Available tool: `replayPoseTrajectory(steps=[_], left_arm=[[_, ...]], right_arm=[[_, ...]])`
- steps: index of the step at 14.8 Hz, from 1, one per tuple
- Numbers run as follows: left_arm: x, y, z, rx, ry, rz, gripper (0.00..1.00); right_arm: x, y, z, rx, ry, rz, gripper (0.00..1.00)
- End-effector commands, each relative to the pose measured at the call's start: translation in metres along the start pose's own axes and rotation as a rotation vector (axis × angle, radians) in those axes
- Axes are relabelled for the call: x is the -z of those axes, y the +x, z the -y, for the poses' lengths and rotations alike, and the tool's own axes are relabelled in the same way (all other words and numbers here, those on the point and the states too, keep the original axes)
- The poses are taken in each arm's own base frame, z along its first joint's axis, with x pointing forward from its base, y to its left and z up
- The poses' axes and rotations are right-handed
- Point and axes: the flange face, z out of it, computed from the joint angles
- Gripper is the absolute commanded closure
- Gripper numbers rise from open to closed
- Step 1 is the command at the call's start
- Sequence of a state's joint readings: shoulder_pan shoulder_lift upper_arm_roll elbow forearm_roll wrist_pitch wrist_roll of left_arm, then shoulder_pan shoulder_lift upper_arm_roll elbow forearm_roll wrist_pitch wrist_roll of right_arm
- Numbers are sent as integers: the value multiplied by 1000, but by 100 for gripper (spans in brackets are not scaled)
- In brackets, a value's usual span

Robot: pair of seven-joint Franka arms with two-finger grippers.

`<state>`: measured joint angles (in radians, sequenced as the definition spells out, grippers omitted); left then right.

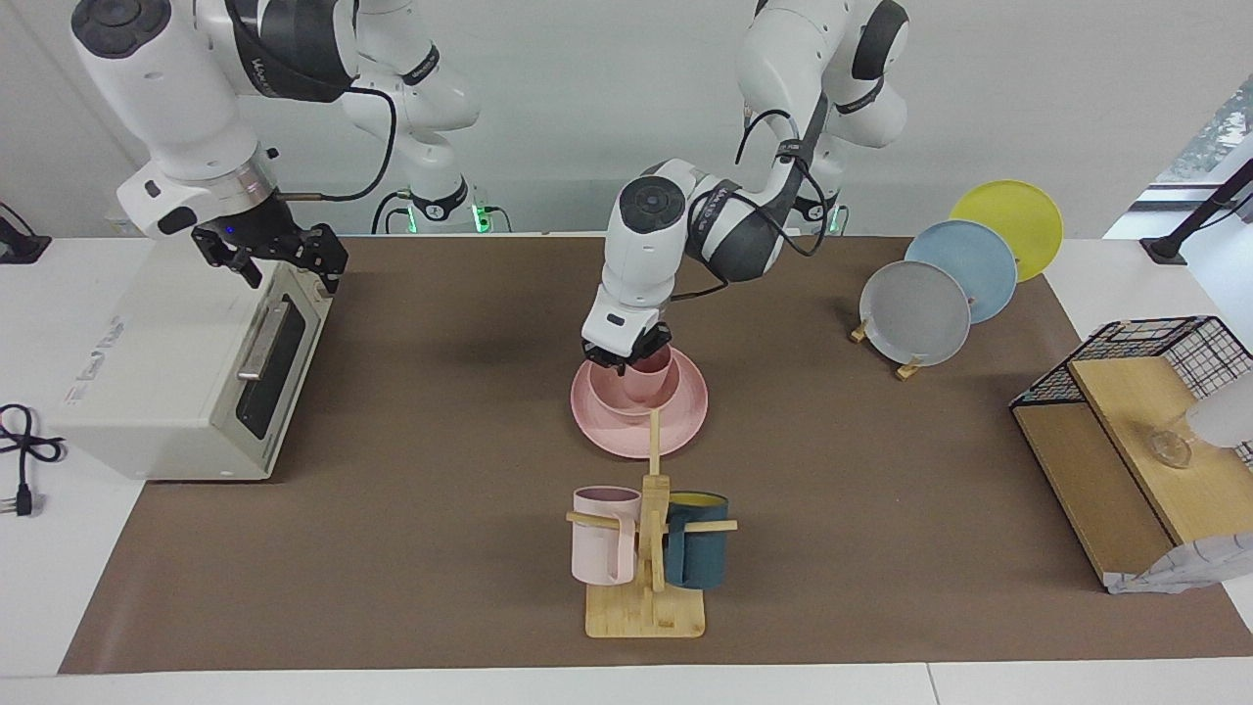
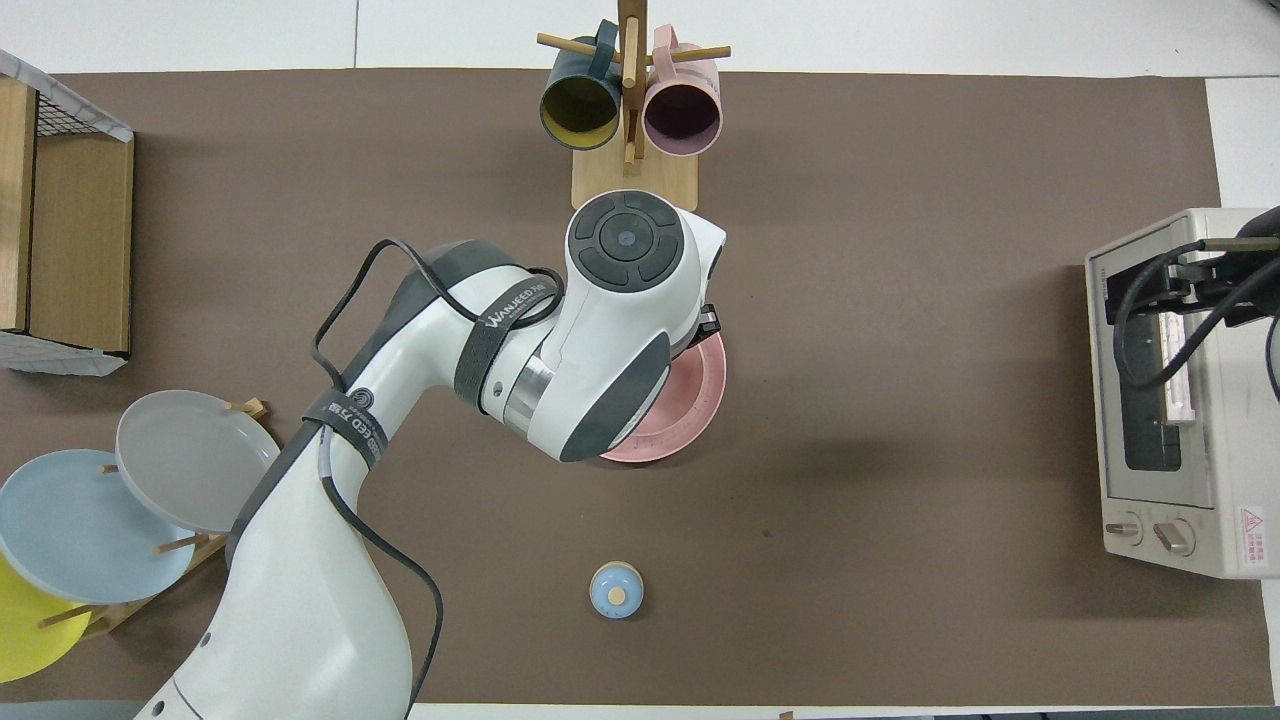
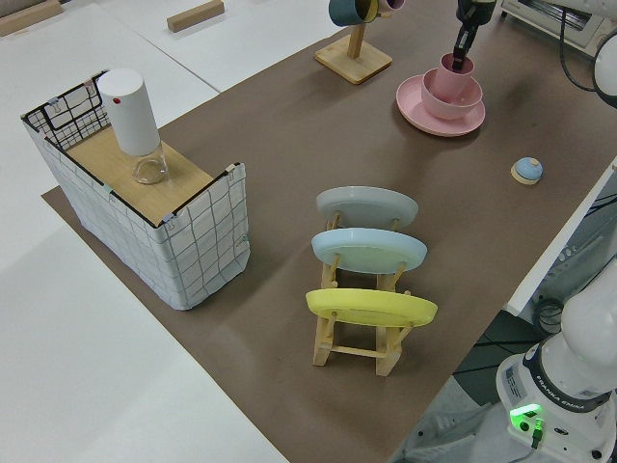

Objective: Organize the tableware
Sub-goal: 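Carry the pink cup with the left gripper and lower it into the bowl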

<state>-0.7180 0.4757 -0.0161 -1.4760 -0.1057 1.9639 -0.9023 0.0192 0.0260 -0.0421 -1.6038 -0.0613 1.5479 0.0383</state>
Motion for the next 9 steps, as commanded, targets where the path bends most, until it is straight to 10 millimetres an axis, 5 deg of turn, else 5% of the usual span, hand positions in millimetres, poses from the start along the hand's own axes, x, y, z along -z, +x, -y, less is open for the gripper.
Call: replayPoseTrajectory(steps=[1,4,6,7,9], left_arm=[[-7,-10,1,5,-3,-23,100],[-7,-8,1,6,-9,-27,96],[-7,-7,1,5,-10,-31,16],[-6,-7,1,5,-9,-30,0],[-3,-7,2,5,-4,-27,0]], right_arm=[[-1,-1,-13,7,19,10,0],[-1,-1,-17,6,20,11,0],[-1,-1,-17,17,20,11,0],[0,-2,-17,17,20,9,0],[1,-4,-16,11,22,9,0]])
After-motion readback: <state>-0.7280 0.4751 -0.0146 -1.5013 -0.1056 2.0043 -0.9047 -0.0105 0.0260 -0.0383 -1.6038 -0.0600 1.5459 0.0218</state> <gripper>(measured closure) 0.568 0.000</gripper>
